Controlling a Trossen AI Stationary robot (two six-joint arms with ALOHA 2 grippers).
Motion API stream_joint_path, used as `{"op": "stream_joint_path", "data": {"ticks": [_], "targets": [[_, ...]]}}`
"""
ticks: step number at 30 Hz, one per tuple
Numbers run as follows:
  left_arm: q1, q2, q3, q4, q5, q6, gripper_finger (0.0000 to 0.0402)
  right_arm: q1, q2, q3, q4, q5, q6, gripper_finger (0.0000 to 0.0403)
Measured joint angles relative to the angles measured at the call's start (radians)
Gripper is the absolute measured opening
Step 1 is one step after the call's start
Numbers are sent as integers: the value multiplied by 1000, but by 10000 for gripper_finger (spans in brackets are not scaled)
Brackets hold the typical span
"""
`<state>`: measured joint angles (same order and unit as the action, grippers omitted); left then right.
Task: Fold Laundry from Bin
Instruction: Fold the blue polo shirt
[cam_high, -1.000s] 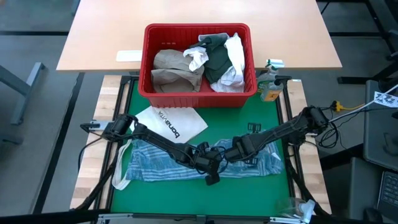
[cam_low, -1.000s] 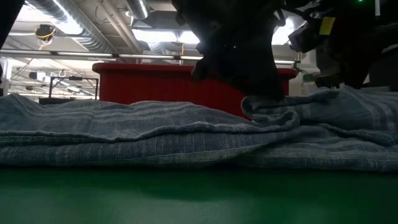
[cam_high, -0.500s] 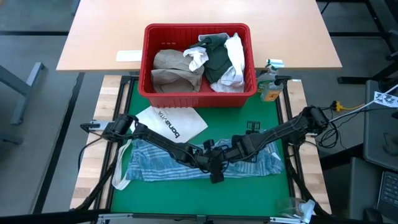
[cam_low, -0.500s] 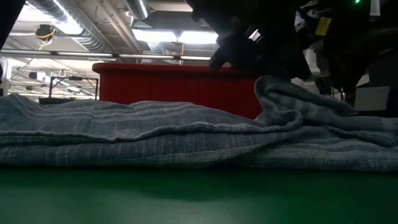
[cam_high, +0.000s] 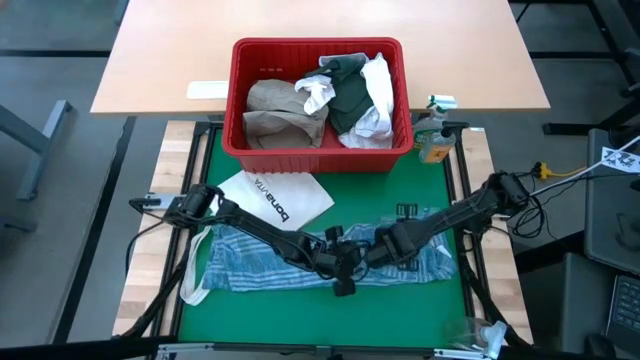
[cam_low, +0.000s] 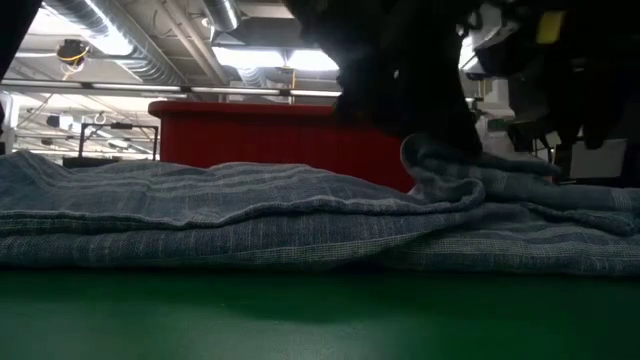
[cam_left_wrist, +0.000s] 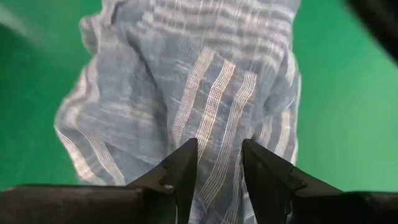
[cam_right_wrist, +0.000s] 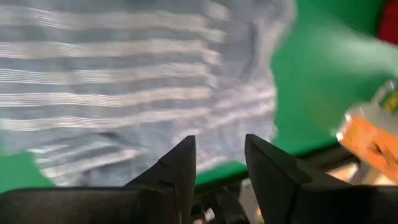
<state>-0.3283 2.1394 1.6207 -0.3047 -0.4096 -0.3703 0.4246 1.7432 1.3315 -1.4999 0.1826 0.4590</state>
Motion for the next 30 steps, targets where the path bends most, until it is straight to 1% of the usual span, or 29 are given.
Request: {"op": "stream_joint_path", "data": {"ticks": [5, 9, 12, 14, 17, 22, 27, 30], "targets": [[-1, -49, 0, -13, -6, 45, 99, 87, -2, 0, 113, -18, -56, 140], [0, -94, 2, -71, -6, 44, 90, 149, -2, 0, 266, -18, -127, 140], [0, -114, 2, -106, -5, 44, 89, 182, -2, 0, 372, 4, -178, 140], [0, -114, 2, -104, 1, 44, 89, 196, -1, 0, 417, 41, -198, 140], [-4, -113, 2, -109, 3, 43, 89, 198, 2, -9, 472, 92, -205, 140], [-6, -113, 2, -132, 11, 42, 89, 188, 3, -85, 572, 93, -206, 140], [-6, -113, 2, -131, 11, 42, 89, 182, 3, -114, 573, 134, -198, 139], [-4, -113, 2, -127, 11, 41, 89, 181, 3, -114, 593, 139, -206, 127]]}}
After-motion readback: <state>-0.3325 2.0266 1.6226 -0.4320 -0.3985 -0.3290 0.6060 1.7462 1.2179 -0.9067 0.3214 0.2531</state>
